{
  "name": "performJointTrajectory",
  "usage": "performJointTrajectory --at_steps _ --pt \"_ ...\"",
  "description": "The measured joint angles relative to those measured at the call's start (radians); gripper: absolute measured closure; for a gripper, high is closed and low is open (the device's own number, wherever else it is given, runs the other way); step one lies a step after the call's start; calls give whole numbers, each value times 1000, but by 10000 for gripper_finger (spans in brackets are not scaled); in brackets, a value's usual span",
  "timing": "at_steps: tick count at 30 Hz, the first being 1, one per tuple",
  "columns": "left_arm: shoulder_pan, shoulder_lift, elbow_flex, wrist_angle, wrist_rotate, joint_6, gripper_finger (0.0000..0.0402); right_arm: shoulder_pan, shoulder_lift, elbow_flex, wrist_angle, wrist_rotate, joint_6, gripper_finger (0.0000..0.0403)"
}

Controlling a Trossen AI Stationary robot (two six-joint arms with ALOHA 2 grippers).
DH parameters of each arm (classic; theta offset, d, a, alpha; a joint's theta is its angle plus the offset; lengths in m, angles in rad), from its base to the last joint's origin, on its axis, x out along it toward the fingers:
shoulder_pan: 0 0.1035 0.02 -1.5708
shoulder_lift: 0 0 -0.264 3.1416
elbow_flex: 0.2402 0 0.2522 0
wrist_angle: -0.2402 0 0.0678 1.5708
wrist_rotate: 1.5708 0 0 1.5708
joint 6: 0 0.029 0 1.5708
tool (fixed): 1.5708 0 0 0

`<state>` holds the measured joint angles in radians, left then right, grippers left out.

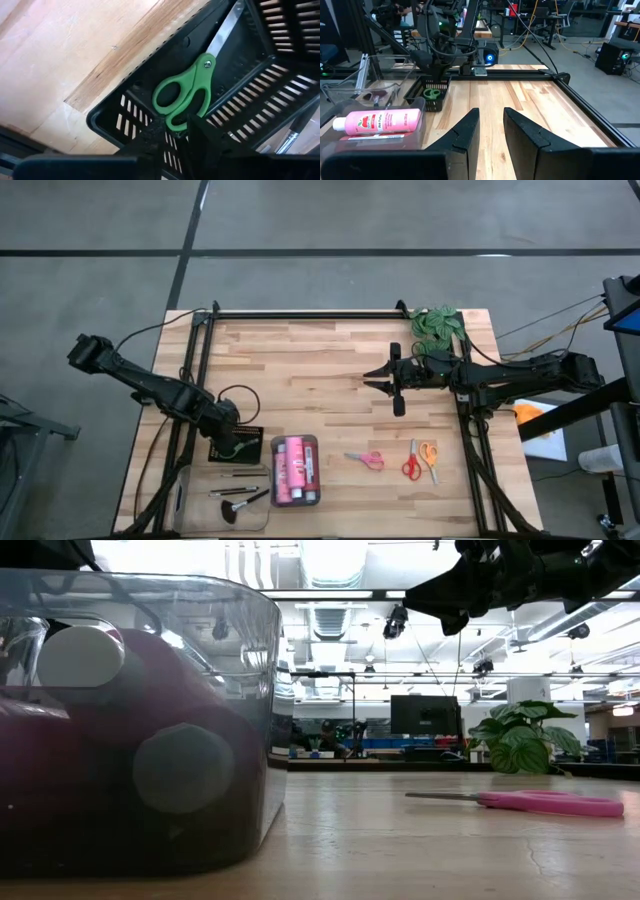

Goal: Pick & Place Paint Supplies
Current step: Put the pink scissors into the black bin

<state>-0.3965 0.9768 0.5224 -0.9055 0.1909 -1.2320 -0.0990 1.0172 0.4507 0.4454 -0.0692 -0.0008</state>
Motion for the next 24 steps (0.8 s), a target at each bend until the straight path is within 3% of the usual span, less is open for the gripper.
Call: performJointTrajectory --at_steps 13,24 --pt "3 0 22 0 -17 -4 308 0 0 0 0 0 0 317" --pt "94 -42 126 2 -291 101 308 0 0 0 0 0 0 317"
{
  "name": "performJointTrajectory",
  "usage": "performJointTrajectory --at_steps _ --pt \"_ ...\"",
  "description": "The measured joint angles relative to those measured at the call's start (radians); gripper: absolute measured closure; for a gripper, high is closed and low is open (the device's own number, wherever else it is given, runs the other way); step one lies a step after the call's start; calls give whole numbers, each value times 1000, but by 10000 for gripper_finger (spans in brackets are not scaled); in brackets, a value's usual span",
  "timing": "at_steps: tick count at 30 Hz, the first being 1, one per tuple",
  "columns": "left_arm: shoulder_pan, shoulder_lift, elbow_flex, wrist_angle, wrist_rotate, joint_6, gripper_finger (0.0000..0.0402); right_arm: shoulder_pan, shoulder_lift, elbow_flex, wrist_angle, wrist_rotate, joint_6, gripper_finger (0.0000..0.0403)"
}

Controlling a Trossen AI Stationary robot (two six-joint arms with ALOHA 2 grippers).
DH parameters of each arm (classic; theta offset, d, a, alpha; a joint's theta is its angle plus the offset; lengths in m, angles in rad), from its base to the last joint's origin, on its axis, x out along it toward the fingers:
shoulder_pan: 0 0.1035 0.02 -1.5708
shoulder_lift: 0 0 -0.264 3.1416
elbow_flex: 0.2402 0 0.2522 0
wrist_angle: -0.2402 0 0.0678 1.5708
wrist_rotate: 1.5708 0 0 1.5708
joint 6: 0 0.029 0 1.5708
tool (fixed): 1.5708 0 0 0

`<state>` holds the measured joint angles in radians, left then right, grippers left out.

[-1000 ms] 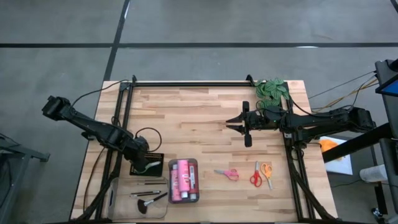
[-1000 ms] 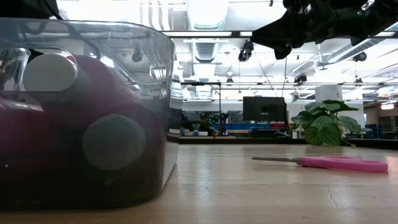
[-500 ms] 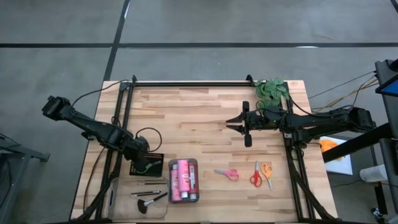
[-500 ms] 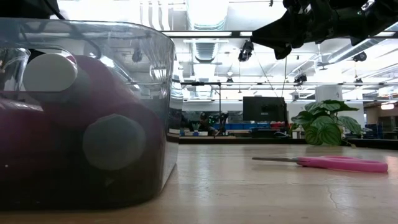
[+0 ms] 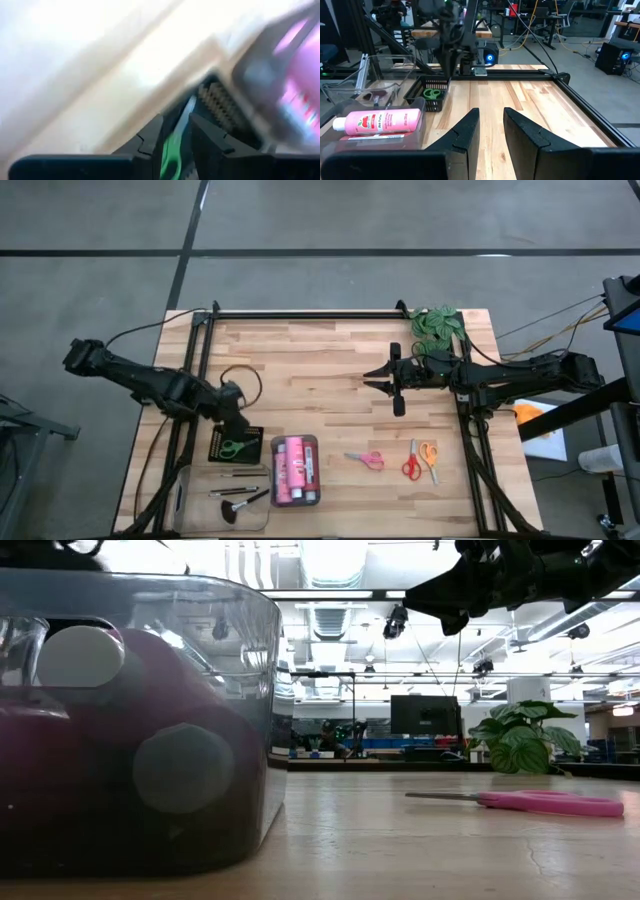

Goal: Pick & Place Paint Supplies
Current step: Put the pink scissors into the black bin

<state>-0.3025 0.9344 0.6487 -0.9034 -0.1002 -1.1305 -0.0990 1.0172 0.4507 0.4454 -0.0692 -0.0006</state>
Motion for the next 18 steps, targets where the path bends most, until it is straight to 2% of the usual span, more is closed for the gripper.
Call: performJointTrajectory --at_steps 4,11,13,18 --pt "115 -40 0 119 -61 169 308 0 0 0 0 0 0 317" --pt "361 -55 0 433 -92 614 308 0 0 0 0 0 0 317" --pt "431 -55 0 517 -78 681 308 0 0 0 0 0 0 317" --pt "590 -53 -1 682 59 815 308 0 0 0 0 0 0 317"
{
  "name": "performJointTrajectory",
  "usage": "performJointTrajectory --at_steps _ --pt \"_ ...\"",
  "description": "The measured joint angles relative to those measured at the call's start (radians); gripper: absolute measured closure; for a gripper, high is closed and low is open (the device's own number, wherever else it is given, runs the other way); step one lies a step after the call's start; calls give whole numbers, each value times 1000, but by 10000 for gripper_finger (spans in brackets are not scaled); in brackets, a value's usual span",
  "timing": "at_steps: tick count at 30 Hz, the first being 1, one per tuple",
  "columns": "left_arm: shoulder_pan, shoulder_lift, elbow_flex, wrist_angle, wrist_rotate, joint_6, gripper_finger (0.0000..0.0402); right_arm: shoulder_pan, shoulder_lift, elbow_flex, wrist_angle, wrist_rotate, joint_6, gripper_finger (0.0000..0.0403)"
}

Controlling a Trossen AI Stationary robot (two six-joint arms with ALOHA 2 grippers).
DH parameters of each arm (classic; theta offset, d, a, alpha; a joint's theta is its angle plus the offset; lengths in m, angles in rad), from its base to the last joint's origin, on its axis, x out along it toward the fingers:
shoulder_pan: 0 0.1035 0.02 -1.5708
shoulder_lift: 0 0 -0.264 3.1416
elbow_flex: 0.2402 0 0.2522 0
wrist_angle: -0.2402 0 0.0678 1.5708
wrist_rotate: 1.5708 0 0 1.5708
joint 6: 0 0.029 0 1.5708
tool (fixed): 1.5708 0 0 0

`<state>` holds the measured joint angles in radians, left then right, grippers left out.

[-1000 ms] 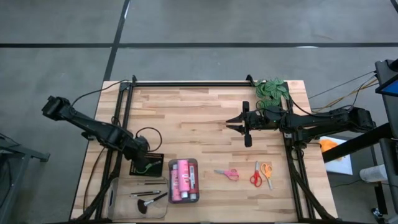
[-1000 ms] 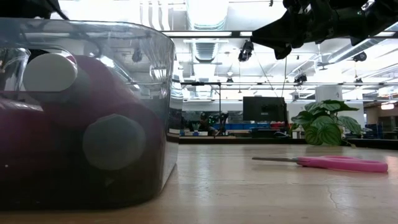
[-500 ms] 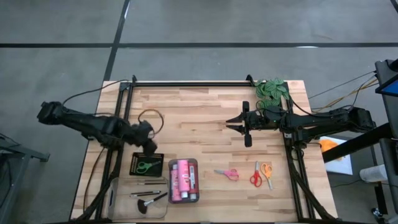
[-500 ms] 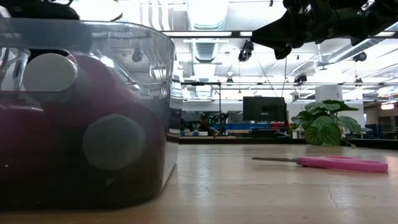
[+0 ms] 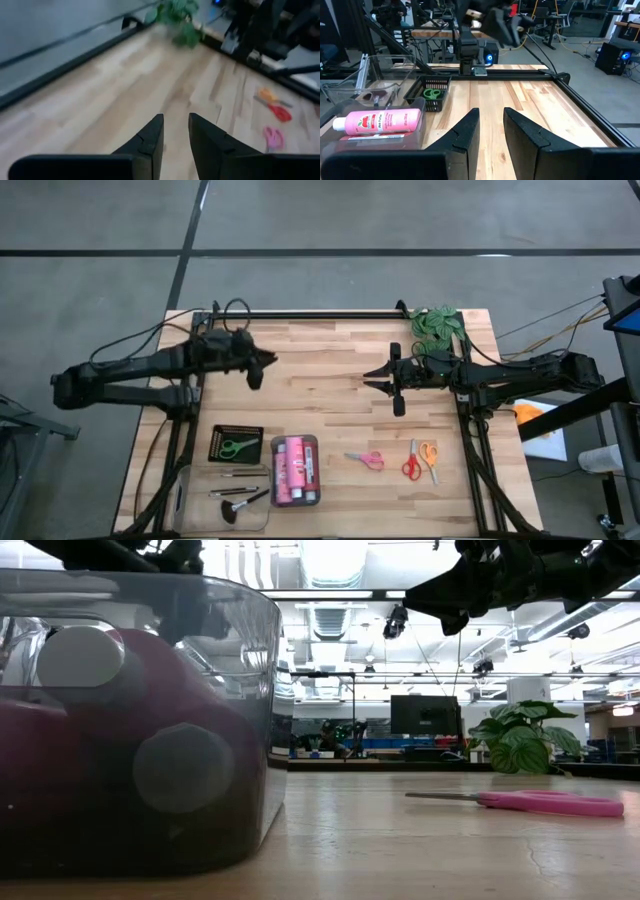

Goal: Pick & Place Paint Supplies
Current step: Put the pink scissors into the black bin

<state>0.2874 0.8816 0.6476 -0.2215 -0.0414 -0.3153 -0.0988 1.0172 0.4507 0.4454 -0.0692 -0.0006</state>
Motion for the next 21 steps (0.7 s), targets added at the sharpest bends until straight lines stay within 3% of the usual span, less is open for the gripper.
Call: performJointTrajectory --at_steps 6,21 --pt "95 4 0 89 133 80 308 0 0 0 0 0 0 317" --pt "96 4 -1 106 128 80 308 0 0 0 0 0 0 317"
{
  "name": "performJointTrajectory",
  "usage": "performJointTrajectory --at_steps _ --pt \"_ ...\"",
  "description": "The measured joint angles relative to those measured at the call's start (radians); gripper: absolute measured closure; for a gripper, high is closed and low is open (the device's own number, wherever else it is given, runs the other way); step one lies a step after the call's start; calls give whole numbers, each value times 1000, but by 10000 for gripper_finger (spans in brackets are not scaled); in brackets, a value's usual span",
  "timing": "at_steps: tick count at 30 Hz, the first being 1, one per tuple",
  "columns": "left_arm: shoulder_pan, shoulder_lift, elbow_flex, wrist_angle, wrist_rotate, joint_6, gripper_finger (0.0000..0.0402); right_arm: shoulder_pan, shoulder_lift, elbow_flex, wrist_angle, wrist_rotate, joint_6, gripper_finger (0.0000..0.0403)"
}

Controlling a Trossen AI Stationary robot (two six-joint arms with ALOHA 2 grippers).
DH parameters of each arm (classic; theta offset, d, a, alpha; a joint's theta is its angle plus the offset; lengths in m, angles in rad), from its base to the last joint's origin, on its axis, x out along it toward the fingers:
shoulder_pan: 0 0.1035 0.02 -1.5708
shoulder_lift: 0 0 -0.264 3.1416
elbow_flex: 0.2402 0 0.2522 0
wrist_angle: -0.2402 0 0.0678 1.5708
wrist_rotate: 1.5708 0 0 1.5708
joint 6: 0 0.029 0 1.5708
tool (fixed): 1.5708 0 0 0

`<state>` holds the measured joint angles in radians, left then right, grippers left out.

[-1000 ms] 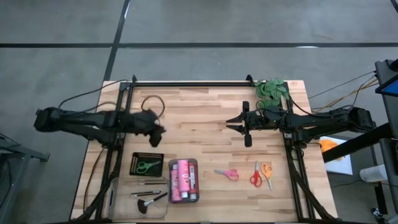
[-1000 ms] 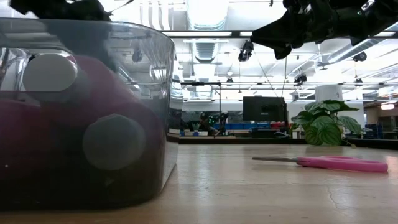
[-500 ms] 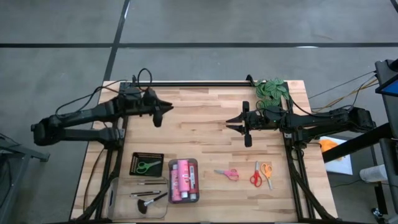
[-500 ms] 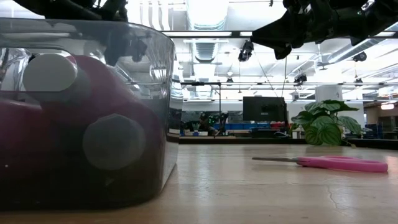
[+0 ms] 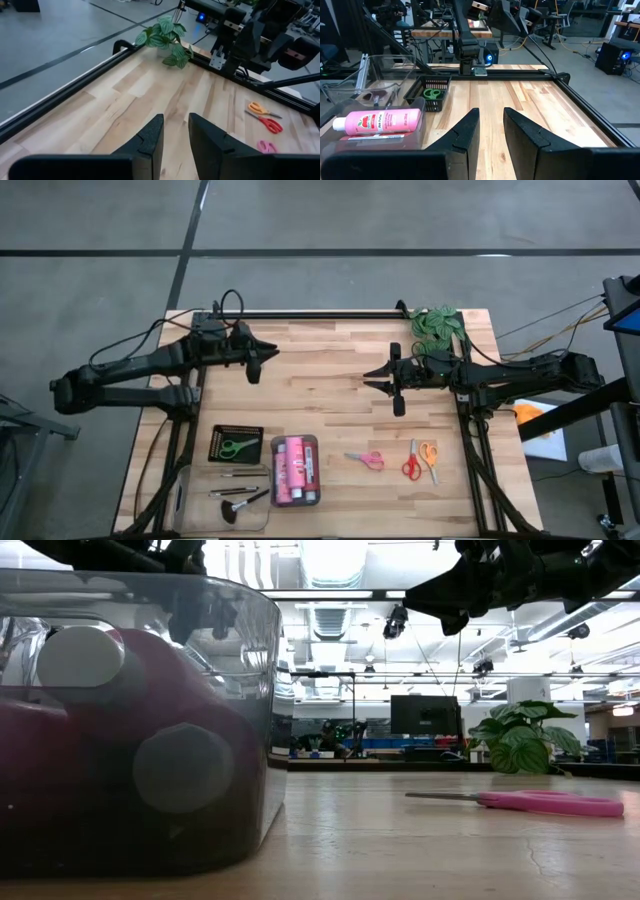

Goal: Pick & Place Paint Supplies
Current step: Put the pink scissors into the black bin

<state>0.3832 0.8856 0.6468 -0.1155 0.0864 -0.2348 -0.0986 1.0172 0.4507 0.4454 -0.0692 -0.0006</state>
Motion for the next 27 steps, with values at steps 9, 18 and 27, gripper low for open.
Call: performJointTrajectory --at_steps 9,18,27 --pt "0 0 0 -3 0 0 308 0 0 0 0 0 0 317" --pt "0 0 0 -20 0 -1 308 0 0 0 0 0 0 317" --pt "0 0 0 -20 0 -1 308 0 0 0 7 0 -1 317"
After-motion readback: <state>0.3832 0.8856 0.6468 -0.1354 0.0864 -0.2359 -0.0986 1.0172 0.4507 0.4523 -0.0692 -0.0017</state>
